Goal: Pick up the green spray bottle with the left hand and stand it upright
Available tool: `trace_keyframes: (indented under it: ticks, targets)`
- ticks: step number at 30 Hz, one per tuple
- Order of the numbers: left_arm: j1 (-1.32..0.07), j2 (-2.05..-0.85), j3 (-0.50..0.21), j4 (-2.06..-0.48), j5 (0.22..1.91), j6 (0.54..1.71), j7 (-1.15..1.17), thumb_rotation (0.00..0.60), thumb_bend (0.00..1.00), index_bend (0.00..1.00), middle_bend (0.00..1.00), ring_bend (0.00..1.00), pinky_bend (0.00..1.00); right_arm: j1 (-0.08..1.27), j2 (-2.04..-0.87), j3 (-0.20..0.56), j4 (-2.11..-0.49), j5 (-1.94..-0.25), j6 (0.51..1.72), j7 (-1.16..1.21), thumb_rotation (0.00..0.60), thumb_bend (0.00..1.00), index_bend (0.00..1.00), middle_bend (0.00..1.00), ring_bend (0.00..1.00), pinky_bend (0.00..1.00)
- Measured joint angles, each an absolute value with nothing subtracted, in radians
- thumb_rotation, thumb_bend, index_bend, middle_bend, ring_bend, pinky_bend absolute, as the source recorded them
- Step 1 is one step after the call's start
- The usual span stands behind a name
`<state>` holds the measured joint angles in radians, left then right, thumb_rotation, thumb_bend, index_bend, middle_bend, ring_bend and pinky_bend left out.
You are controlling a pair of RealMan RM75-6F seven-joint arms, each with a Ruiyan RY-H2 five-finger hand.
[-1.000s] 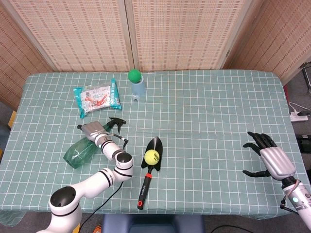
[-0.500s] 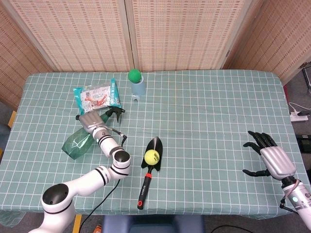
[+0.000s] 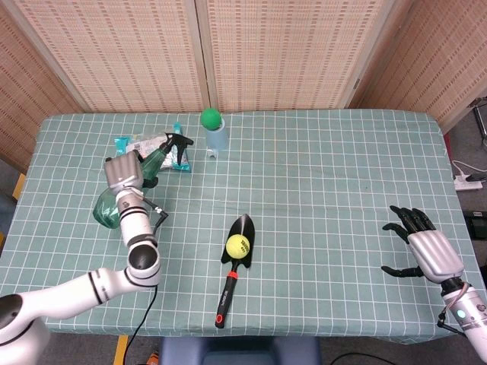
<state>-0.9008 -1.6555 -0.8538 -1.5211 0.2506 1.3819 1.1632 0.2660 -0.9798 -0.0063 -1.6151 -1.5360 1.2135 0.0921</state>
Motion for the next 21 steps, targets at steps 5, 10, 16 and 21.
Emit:
trace_keyframes:
  ticks: [5,10,16,21]
  targets:
    - [-0.752,-1.54,-0.86,-1.659,0.344,1.336,0.884,0.6,0.35,0.61,0.56,0.33,0.17,0.267,-0.987,-0.003,-1.625,-1.521,1.207,0.032,0.6,0.0,0.26,0.0,0.0,0.05]
    - [-0.638,-1.465,-0.863,-1.701,0.46,1.285,0.589,0.6,0.35,0.59,0.54,0.32,0.16,0.262,-1.007,0.01,-1.633,-1.486,1.214,-0.04,0.6,0.0,0.26,0.0,0.0,0.05]
    - [-0.561,-1.441,-0.842,-1.674,0.636,1.249,0.274,0.6,0.35,0.55,0.49,0.28,0.14,0.249,-1.052,0.039,-1.629,-1.432,1.251,-0.102,0.6,0.0,0.25,0.0,0.0,0.05]
    - [-0.527,-1.476,-0.786,-1.548,0.773,1.247,0.038,0.6,0.36,0.54,0.47,0.27,0.13,0.247,-1.072,0.054,-1.628,-1.4,1.255,-0.136,0.6,0.0,0.25,0.0,0.0,0.05]
